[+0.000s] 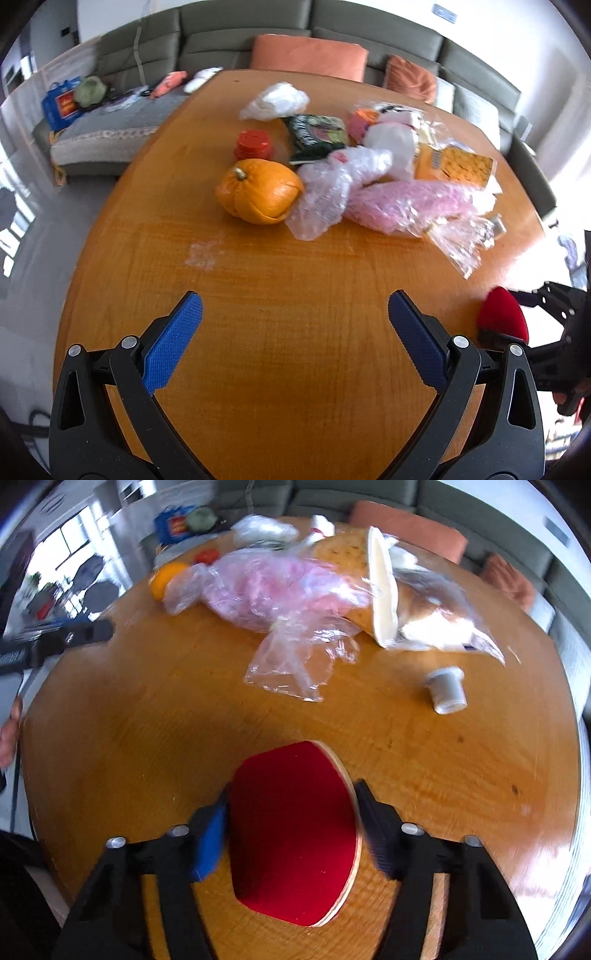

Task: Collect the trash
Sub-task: 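Close the right gripper on the red paddle while the left gripper approaches the orange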

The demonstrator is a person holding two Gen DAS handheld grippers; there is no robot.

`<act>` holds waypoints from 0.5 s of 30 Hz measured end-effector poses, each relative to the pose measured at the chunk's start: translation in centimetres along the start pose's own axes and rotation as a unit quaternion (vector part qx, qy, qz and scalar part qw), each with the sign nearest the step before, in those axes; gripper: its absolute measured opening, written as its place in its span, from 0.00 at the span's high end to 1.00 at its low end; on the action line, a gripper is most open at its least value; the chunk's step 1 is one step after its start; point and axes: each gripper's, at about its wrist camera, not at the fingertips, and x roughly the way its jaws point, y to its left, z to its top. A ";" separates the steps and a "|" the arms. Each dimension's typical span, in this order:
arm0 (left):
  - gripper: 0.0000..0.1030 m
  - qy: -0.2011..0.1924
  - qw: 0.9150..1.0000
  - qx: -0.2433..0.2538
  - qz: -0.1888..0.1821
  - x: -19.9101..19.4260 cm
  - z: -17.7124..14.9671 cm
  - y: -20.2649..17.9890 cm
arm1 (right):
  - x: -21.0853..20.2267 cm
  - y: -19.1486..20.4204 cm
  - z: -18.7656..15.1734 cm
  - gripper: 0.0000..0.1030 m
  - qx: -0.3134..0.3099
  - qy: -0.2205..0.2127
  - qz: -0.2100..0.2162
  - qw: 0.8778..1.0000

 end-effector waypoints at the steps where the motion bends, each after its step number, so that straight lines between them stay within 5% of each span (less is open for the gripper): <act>1: 0.06 -0.001 1.000 -0.007 0.008 0.0 0.1 0.1 | 0.0 -0.1 0.0 0.39 -0.002 0.000 0.005 1.000; 6: 0.06 -0.011 0.998 -0.047 0.043 -0.2 1.9 1.3 | -1.2 -1.4 0.5 0.40 0.043 -0.016 0.043 0.998; 15: 0.09 0.010 0.997 -0.058 0.052 3.8 7.8 3.5 | -3.7 -1.5 2.2 0.40 0.100 -0.060 0.029 0.993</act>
